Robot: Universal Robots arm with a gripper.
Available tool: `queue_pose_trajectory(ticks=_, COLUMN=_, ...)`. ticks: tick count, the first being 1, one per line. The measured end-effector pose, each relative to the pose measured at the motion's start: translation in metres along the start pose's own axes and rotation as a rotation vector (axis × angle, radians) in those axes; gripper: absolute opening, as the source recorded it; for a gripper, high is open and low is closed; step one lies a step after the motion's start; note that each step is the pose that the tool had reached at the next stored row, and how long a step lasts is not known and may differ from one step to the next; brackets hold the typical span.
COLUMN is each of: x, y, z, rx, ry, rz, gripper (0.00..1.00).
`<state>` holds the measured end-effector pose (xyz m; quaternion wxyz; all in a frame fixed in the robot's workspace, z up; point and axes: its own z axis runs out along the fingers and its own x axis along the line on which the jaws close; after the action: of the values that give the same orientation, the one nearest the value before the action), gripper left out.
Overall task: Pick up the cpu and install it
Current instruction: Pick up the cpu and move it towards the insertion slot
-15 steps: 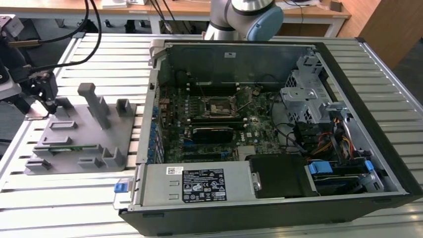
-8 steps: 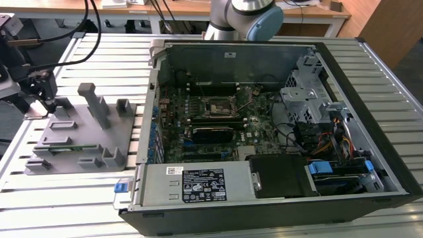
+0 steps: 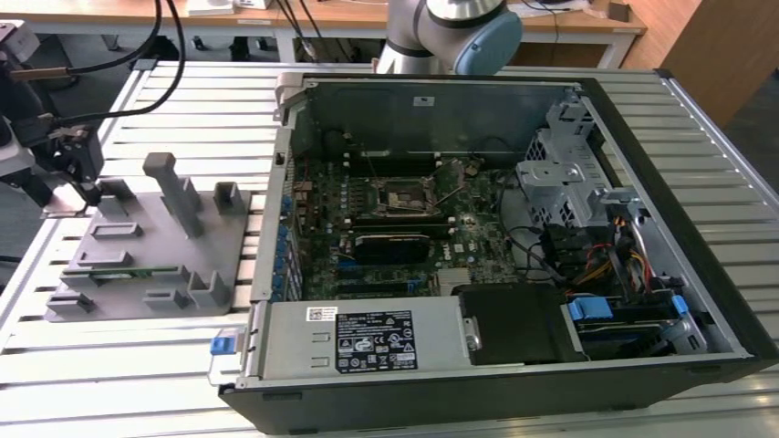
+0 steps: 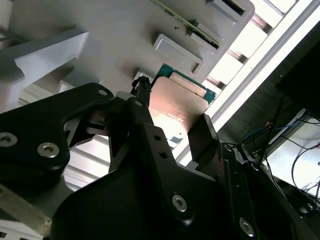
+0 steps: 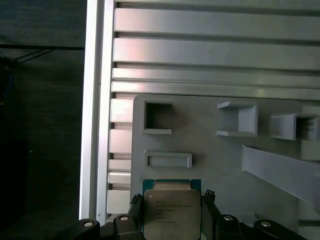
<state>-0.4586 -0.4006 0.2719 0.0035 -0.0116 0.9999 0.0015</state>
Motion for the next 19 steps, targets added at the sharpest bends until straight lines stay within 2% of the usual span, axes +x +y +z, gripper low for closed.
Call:
queue_pose_trajectory(ticks=8, x=0.0000, y=0.0008, z=-0.0062, rx=0.0005, ry=-0.0002, rz=0.000, gripper=0.54)
queue_pose_trajectory(ticks=19, x=-0.0001, y=0.0013, z=-0.0212, rx=0.0006, ry=-0.0006, rz=0.000, gripper=0.54)
